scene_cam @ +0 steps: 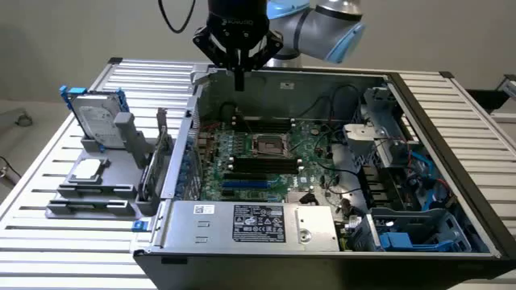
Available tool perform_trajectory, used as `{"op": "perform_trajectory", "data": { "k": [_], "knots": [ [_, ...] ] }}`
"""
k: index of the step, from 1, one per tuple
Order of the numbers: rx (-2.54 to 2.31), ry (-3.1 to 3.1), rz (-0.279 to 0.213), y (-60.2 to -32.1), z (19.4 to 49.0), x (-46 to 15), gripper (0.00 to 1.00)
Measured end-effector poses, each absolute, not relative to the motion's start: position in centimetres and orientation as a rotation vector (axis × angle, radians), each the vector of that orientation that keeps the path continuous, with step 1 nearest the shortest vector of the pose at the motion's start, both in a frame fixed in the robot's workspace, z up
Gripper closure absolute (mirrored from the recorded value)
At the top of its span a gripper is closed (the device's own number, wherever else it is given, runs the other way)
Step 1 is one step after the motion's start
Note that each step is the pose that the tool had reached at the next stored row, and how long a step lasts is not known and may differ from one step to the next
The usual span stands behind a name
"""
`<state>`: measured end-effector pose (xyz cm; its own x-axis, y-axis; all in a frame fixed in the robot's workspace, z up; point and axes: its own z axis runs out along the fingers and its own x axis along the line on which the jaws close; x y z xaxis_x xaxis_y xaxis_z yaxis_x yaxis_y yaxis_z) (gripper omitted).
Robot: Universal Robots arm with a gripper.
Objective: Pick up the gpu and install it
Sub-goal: 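Reach for the gpu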
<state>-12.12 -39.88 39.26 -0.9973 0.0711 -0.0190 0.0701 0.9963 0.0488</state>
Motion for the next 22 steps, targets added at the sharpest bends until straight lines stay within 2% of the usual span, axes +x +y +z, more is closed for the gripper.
{"op": "perform_trajectory", "data": {
  "k": [7, 22],
  "knots": [
    [0.111, 3.118, 0.075, -39.9, 39.3, -12.2, 0.89],
    [0.113, 3.158, 0.074, -39.9, 38.7, -18.9, 0.89]
  ]
}}
